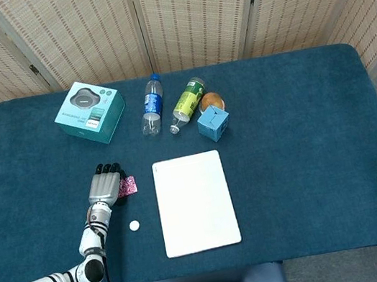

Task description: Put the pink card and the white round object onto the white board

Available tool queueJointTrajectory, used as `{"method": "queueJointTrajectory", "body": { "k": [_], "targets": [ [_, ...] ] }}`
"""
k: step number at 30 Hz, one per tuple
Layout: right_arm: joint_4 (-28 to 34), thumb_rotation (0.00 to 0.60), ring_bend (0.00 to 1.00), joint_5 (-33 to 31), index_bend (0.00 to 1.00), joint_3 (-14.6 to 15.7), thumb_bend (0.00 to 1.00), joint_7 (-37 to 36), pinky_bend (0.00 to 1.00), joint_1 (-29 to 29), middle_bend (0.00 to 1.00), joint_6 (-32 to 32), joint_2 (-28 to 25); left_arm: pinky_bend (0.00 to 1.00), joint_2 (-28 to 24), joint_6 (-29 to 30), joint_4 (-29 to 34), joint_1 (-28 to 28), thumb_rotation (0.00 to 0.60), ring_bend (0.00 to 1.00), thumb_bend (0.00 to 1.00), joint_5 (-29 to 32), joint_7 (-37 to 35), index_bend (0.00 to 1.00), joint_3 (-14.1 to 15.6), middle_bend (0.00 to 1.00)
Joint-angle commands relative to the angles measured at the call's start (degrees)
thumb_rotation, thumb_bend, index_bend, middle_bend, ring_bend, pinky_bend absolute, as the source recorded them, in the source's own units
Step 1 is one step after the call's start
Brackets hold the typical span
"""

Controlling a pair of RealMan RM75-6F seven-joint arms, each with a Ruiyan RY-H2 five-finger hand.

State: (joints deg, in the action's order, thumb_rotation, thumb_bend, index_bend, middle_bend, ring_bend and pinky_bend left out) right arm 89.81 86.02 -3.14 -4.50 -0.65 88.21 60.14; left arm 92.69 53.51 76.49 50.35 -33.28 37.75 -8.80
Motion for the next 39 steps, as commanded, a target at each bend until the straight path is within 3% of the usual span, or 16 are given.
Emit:
{"method": "queueJointTrajectory", "body": {
  "k": [1,6,11,20,31,36,39],
  "targets": [
    [0.04,0.600,0.12,0.00,0.10,0.00,0.21,0.06,0.00,-0.03,0.11,0.04,-0.01,0.00,-0.60,0.74,1.03,-0.27,0.600,0.12,0.35,-1.41,-0.51,0.43,0.07,0.14],
    [0.14,0.600,0.12,0.00,0.10,0.01,0.21,0.14,0.00,-0.11,0.11,0.17,-0.02,0.00,-1.33,1.63,2.73,-0.50,0.600,0.12,0.35,-3.57,-1.12,0.43,0.07,0.14],
    [0.43,0.600,0.12,0.15,0.10,0.13,0.21,0.47,0.00,-0.43,0.11,0.65,-0.12,0.00,-1.84,3.75,7.66,0.15,0.600,0.12,0.35,-10.75,-1.46,0.43,0.21,0.14],
    [0.50,0.600,0.12,-0.39,0.10,0.20,0.21,0.42,0.00,-1.04,0.11,1.01,-0.23,0.00,0.89,2.96,9.67,3.21,0.600,0.12,0.35,-18.00,0.95,0.43,1.00,0.15],
    [0.26,0.600,0.12,-0.82,0.10,0.14,0.21,0.11,0.00,-1.43,0.11,1.13,-0.17,0.00,4.84,0.88,8.45,6.50,0.600,0.11,0.35,-16.83,5.18,0.42,0.98,0.15],
    [0.09,0.600,0.12,-0.85,0.10,0.13,0.21,-0.04,0.00,-1.51,0.11,1.14,-0.07,0.00,4.91,1.05,9.41,6.76,0.600,0.10,0.34,-15.70,6.27,0.26,1.33,0.15],
    [0.04,0.600,0.12,-0.69,0.10,0.11,0.21,-0.08,0.00,-1.47,0.11,1.16,0.04,0.00,4.60,1.62,10.06,6.54,0.600,0.10,0.34,-16.02,6.45,0.23,1.79,0.15]
  ]
}}
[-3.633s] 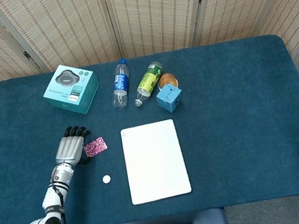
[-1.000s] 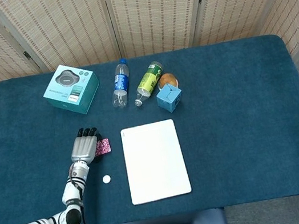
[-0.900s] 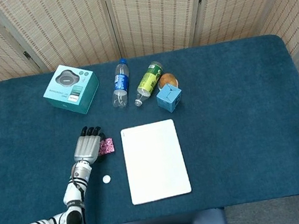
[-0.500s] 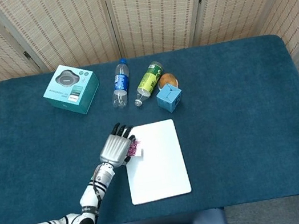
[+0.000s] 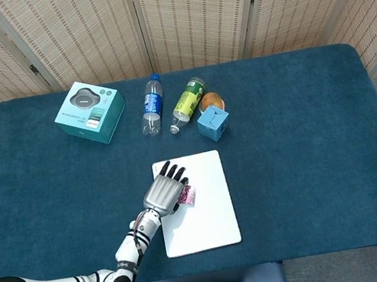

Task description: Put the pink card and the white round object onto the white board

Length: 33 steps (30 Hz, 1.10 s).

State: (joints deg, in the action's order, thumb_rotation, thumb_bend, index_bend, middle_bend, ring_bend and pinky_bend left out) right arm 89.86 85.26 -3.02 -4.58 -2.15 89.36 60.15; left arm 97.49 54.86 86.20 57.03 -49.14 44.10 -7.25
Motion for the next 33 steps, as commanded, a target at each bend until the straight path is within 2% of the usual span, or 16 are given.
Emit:
{"method": "queueJointTrajectory", "body": {
  "k": [1,5,9,15,20,26,33],
  "targets": [
    [-0.01,0.600,0.12,0.13,0.10,0.00,0.21,0.00,0.00,0.04,0.11,0.00,0.02,0.00,-0.35,0.47,0.64,-0.25,0.600,0.10,0.34,-0.29,0.05,0.23,0.36,0.15],
    [0.12,0.600,0.12,0.47,0.10,-0.04,0.21,0.07,0.00,0.06,0.11,0.22,-0.01,0.00,-1.39,1.56,2.36,-1.03,0.600,0.09,0.34,-1.29,-0.44,0.22,0.97,0.15],
    [0.30,0.600,0.12,0.96,0.10,0.04,0.21,0.15,0.00,0.08,0.11,0.43,-0.06,0.00,-3.17,2.89,4.44,-2.21,0.600,0.09,0.34,-3.31,-1.18,0.27,2.03,0.15],
    [0.55,0.600,0.12,1.47,0.10,0.03,0.21,0.29,0.00,0.14,0.11,0.69,-0.15,0.00,-7.09,5.92,7.30,-5.73,0.600,0.10,0.35,-9.02,-3.47,0.37,5.57,0.15],
    [0.92,0.600,0.12,1.94,0.10,0.03,0.21,0.76,0.00,0.51,0.11,0.45,-0.13,0.00,-10.11,7.98,8.51,-8.80,0.600,0.10,0.35,-13.82,-5.20,0.39,8.80,0.15],
    [1.38,0.600,0.12,2.32,0.10,0.07,0.21,1.18,0.00,0.69,0.11,0.43,-0.20,0.00,-12.27,9.61,8.64,-12.20,0.600,0.10,0.35,-18.66,-6.87,0.41,12.21,0.15],
    [1.69,0.600,0.12,2.66,0.10,0.15,0.21,1.33,0.00,0.69,0.11,0.66,-0.26,0.00,-12.14,10.46,6.33,-15.44,0.600,0.10,0.35,-22.27,-9.07,0.43,13.98,0.15]
  ]
}}
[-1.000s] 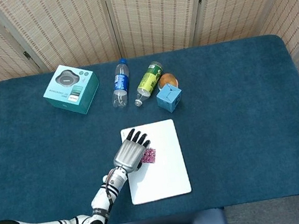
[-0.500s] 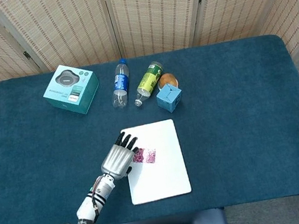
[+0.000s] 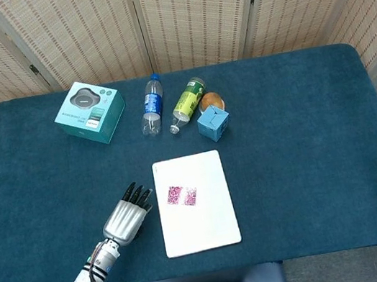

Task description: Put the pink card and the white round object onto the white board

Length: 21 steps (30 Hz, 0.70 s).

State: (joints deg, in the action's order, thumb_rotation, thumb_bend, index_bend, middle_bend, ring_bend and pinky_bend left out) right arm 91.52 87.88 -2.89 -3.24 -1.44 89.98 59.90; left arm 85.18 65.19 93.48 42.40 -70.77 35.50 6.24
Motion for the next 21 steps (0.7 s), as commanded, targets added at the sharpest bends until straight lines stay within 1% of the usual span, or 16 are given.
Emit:
{"method": "queueJointTrajectory", "body": {
  "k": [1,6,13,21],
  "targets": [
    [0.03,0.600,0.12,0.09,0.10,0.03,0.21,0.01,0.00,-0.01,0.11,0.06,-0.02,0.00,0.34,-0.03,-1.39,-1.09,0.600,0.10,0.35,-0.73,-0.53,0.43,0.54,0.15],
    [0.08,0.600,0.12,0.32,0.10,0.17,0.21,-0.03,0.00,-0.13,0.11,0.28,-0.11,0.00,1.23,-0.85,-3.47,-2.48,0.600,0.10,0.35,-0.76,-1.16,0.43,0.26,0.15],
    [0.15,0.600,0.12,0.32,0.10,0.21,0.21,-0.13,0.00,-0.34,0.11,0.62,-0.19,0.00,1.57,-1.65,-4.75,-3.89,0.600,0.10,0.35,-1.39,-1.60,0.43,-0.13,0.15],
    [0.19,0.600,0.12,0.42,0.10,0.22,0.21,-0.15,0.00,-0.31,0.11,0.66,-0.19,0.00,2.06,-2.51,-6.08,-4.84,0.600,0.11,0.35,-1.83,-1.89,0.45,-1.36,0.15]
  ]
}}
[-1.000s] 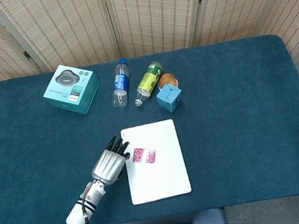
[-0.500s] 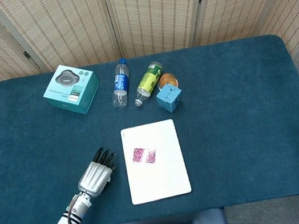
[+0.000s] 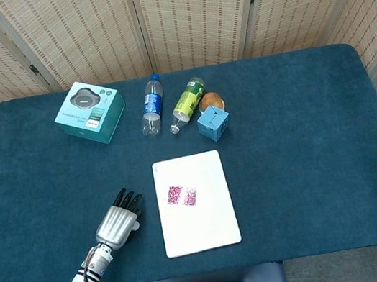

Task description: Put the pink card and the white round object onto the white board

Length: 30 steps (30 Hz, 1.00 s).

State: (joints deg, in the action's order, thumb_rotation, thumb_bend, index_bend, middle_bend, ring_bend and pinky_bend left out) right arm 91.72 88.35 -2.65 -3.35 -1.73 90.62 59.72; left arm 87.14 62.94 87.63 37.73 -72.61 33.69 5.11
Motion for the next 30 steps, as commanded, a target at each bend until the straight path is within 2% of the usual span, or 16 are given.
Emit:
{"method": "queueJointTrajectory", "body": {
  "k": [1,30],
  "targets": [
    [-0.01,0.600,0.12,-0.12,0.10,-0.03,0.21,-0.09,0.00,-0.05,0.11,0.05,-0.02,0.00,0.15,-0.38,-0.40,-0.33,0.600,0.11,0.35,-0.02,-0.16,0.45,-0.36,0.15],
    [0.43,0.600,0.12,-0.14,0.10,0.13,0.21,0.41,0.00,-0.28,0.11,0.21,0.07,0.00,0.91,-3.13,-2.52,-2.31,0.600,0.12,0.38,-1.29,-1.47,0.51,-2.55,0.17]
  ]
}}
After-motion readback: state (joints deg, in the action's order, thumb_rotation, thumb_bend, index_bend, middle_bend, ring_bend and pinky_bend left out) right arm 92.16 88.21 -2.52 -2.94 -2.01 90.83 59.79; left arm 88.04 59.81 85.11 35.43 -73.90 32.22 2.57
